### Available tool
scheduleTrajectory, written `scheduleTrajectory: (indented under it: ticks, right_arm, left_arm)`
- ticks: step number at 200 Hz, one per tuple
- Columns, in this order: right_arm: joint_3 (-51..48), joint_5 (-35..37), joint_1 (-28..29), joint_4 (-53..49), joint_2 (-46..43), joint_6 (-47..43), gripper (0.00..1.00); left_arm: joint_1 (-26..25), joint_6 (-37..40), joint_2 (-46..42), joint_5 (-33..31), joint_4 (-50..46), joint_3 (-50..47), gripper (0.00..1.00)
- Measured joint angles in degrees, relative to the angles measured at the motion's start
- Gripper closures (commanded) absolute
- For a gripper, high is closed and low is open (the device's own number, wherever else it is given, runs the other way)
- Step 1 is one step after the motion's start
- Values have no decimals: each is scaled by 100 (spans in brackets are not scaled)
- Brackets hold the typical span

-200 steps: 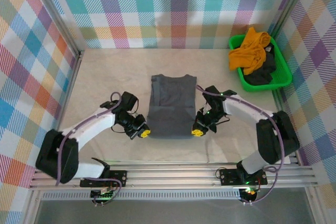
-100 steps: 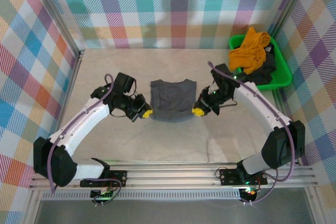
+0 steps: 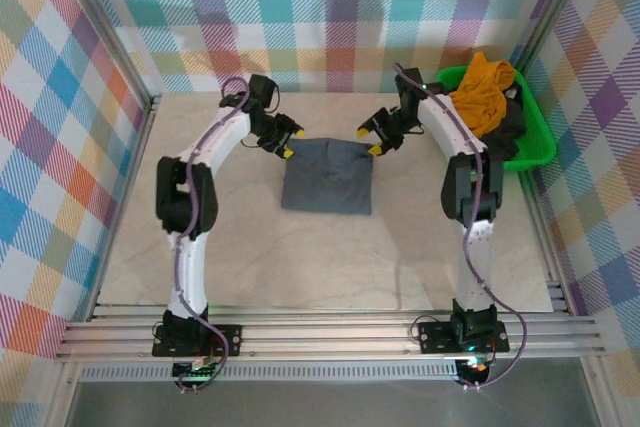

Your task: Fold and stack the t-shirts

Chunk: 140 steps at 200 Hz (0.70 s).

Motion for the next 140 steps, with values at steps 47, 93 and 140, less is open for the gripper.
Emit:
scheduleTrajectory:
  ticks: [47,93,140]
  right_arm:
    - [1025,566,-61,-149,352,-570,44]
    - [-3766,540,37,1805,-3401,-577,42]
    - [-6828,343,87,3432,-6035,-83,39]
  left_arm:
    - [-31,42,-92,-505,-223,-179,28]
    - [-1217,-1298,-3091,-610,1029,-3652,26]
    - [-2337,-3104,-2688,-627,3191,-4900,22]
